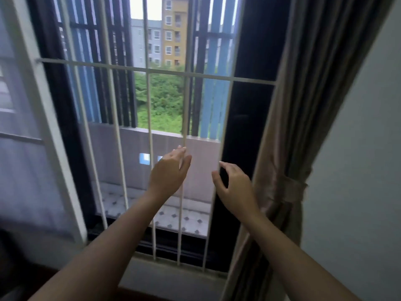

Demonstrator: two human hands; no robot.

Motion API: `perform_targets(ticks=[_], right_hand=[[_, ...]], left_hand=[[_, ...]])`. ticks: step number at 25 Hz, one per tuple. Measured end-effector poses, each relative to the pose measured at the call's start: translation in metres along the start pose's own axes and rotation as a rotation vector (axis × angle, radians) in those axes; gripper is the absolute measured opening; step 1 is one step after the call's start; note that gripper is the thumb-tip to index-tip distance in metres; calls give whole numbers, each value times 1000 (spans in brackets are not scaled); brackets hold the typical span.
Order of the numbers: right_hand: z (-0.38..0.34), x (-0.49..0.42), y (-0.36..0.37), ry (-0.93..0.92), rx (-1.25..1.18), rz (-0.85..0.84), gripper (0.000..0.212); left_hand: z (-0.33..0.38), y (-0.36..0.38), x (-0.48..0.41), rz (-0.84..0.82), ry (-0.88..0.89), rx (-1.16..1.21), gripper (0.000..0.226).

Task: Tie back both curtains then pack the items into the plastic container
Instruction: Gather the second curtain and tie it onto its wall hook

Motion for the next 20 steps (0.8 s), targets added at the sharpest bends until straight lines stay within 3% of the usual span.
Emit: perform_targets(ticks=[4,10,15,20], right_hand=[[-49,-74,80,-80,-77,-172,51],[-188,-168,169,-275,-223,-366,48],[-305,-189,279,-471,-326,-487,48],[-438,-185,406,-550,-430,-575,50]], left_hand=[[-82,-44,-40,-112,-128,-158,63],[-187,-162,-85,-103,-296,-359,54],[-307,-272,-70,-55,-484,-493,64],[-420,-394,-32,-47,-647,-616,53]])
Point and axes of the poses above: each hand's wrist, its own x-axis away from the middle knuckle, its own y-axis out of the palm, z = x × y, the point moved 7 cm from there along -x, towards the middle knuckle, and after that the axes turned 3 degrees about -x, right-handed, at the moved point
